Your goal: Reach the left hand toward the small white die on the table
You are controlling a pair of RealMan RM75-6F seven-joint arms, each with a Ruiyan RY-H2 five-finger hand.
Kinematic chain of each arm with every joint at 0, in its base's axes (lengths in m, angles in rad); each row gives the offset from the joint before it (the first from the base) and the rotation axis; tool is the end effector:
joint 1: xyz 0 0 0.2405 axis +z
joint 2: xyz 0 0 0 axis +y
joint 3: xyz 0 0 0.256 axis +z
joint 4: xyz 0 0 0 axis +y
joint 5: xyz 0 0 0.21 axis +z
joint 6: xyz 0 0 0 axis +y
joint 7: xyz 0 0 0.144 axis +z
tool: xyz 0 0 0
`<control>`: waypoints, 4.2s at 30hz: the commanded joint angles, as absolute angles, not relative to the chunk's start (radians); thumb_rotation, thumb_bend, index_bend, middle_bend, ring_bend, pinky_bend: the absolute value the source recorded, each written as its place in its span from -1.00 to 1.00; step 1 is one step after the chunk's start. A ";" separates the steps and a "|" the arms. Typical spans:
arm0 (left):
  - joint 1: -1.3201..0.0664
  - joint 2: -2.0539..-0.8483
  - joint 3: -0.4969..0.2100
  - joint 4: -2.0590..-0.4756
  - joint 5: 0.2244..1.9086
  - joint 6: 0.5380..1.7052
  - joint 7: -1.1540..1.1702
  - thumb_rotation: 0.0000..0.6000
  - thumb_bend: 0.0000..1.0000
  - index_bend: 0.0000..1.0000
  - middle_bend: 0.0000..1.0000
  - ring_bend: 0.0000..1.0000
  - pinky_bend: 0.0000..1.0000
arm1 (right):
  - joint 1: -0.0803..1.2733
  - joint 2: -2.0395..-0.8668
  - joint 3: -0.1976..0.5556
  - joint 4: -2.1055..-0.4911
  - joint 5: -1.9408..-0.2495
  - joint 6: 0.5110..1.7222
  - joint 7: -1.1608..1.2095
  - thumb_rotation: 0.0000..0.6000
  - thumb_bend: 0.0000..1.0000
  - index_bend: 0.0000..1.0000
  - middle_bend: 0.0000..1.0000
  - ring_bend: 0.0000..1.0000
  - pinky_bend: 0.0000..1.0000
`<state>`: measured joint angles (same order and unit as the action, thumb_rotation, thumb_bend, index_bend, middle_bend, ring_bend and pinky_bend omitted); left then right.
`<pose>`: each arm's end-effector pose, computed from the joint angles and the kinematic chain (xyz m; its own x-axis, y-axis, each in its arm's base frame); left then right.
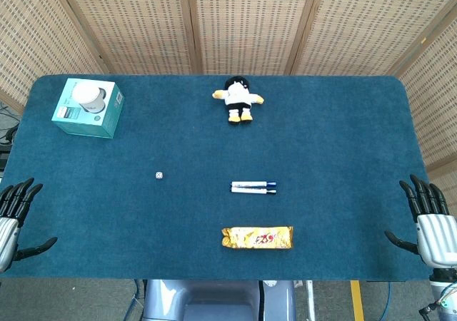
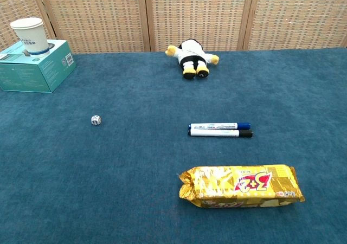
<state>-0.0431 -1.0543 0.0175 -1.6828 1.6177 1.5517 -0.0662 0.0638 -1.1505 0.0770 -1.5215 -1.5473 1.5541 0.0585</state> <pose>-0.2950 0.1530 0.1665 0.3338 0.0250 0.9423 0.9400 -0.0830 -0.3308 -0.3172 -0.1804 0.1678 0.3937 0.0869 0.9151 -0.9168 -0.0349 0.3978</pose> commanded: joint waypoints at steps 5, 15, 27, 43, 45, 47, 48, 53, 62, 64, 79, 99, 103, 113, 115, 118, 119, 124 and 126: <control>-0.043 -1.055 0.018 -1.682 1.618 1.551 -0.064 1.00 -1.00 -1.00 -1.00 -1.00 -1.00 | 0.063 -1.152 0.076 -1.520 -1.548 1.555 0.057 1.00 -0.73 -1.00 -1.00 -1.00 -1.00; -0.093 -1.078 -0.012 -1.654 1.574 1.473 -0.035 1.00 -1.00 -1.00 -1.00 -1.00 -1.00 | 0.063 -1.145 0.078 -1.524 -1.541 1.550 0.072 1.00 -0.73 -1.00 -1.00 -1.00 -1.00; -0.457 -1.293 -0.182 -1.416 1.418 1.021 -0.144 1.00 -0.56 -0.35 -1.00 -1.00 -1.00 | 0.078 -1.143 0.091 -1.513 -1.501 1.507 0.095 1.00 -0.74 -1.00 -1.00 -1.00 -1.00; -0.655 -1.582 -0.246 -1.300 1.090 0.863 0.294 1.00 -0.30 -0.25 -1.00 -1.00 -1.00 | 0.088 -1.132 0.101 -1.489 -1.470 1.470 0.164 1.00 -0.73 -1.00 -1.00 -1.00 -1.00; -0.665 -1.600 -0.247 -1.293 1.049 0.865 0.335 1.00 -0.30 -0.25 -1.00 -1.00 -1.00 | 0.088 -1.131 0.101 -1.487 -1.470 1.469 0.167 1.00 -0.73 -1.00 -1.00 -1.00 -1.00; -0.672 -1.619 -0.248 -1.287 1.013 0.875 0.369 1.00 -0.29 -0.25 -1.00 -1.00 -1.00 | 0.089 -1.131 0.100 -1.485 -1.471 1.468 0.171 1.00 -0.74 -1.00 -1.00 -1.00 -1.00; -0.676 -1.628 -0.247 -1.284 1.000 0.877 0.382 1.00 -0.29 -0.25 -1.00 -1.00 -1.00 | 0.089 -1.131 0.100 -1.485 -1.472 1.468 0.172 1.00 -0.73 -1.00 -1.00 -1.00 -1.00; -0.690 -1.656 -0.245 -1.275 0.955 0.876 0.408 1.00 -0.24 -0.23 -1.00 -1.00 -1.00 | 0.087 -1.128 0.099 -1.484 -1.474 1.472 0.178 1.00 -0.73 -1.00 -1.00 -1.00 -1.00; -0.716 -1.721 -0.240 -1.215 0.878 0.910 0.486 1.00 -0.24 -0.17 -1.00 -1.00 -1.00 | 0.087 -1.127 0.097 -1.484 -1.477 1.473 0.184 1.00 -0.73 -1.00 -1.00 -1.00 -1.00; -0.722 -1.733 -0.241 -1.202 0.863 0.914 0.499 1.00 -0.24 -0.17 -1.00 -1.00 -1.00 | 0.087 -1.127 0.096 -1.483 -1.479 1.472 0.185 1.00 -0.73 -1.00 -1.00 -1.00 -1.00; -0.747 -1.792 -0.237 -1.133 0.813 0.926 0.538 1.00 -0.18 0.14 -1.00 -1.00 -1.00 | 0.089 -1.125 0.098 -1.478 -1.472 1.466 0.198 1.00 -0.73 -1.00 -1.00 -1.00 -1.00; -0.659 -1.437 -0.314 -1.656 1.010 1.123 0.420 1.00 -0.12 0.16 -1.00 -1.00 -1.00 | 0.085 -1.122 0.094 -1.482 -1.486 1.479 0.203 1.00 -0.73 -1.00 -1.00 -1.00 -1.00; -0.632 -1.361 -0.309 -1.755 1.049 1.143 0.399 1.00 -0.13 0.16 -1.00 -1.00 -1.00 | 0.082 -1.121 0.091 -1.489 -1.494 1.487 0.197 1.00 -0.73 -1.00 -1.00 -1.00 -1.00; -0.622 -1.313 -0.308 -1.816 1.051 1.153 0.360 1.00 -0.18 -0.47 -1.00 -1.00 -1.00 | 0.082 -1.123 0.088 -1.493 -1.495 1.486 0.186 1.00 -0.73 -1.00 -1.00 -1.00 -1.00; -0.625 -1.315 -0.304 -1.810 1.045 1.147 0.354 1.00 -0.18 -0.77 -1.00 -1.00 -1.00 | 0.083 -1.123 0.088 -1.494 -1.495 1.486 0.184 1.00 -0.73 -1.00 -1.00 -1.00 -1.00; -0.628 -1.321 -0.299 -1.795 1.041 1.144 0.340 1.00 -0.19 -0.96 -1.00 -1.00 -1.00 | 0.082 -1.123 0.088 -1.495 -1.496 1.488 0.183 1.00 -0.73 -1.00 -1.00 -1.00 -1.00; -0.627 -1.323 -0.297 -1.790 1.043 1.144 0.334 1.00 -0.20 -0.98 -1.00 -1.00 -1.00 | 0.082 -1.123 0.089 -1.496 -1.496 1.488 0.182 1.00 -0.73 -1.00 -1.00 -1.00 -1.00; -0.616 -1.311 -0.284 -1.779 1.060 1.148 0.299 1.00 -0.26 -1.00 -1.00 -1.00 -1.00 | 0.083 -1.123 0.088 -1.496 -1.494 1.485 0.181 1.00 -0.73 -1.00 -1.00 -1.00 -1.00; -0.602 -1.289 -0.273 -1.790 1.071 1.146 0.275 1.00 -0.35 -1.00 -1.00 -1.00 -1.00 | 0.083 -1.123 0.089 -1.496 -1.494 1.485 0.181 1.00 -0.73 -1.00 -1.00 -1.00 -1.00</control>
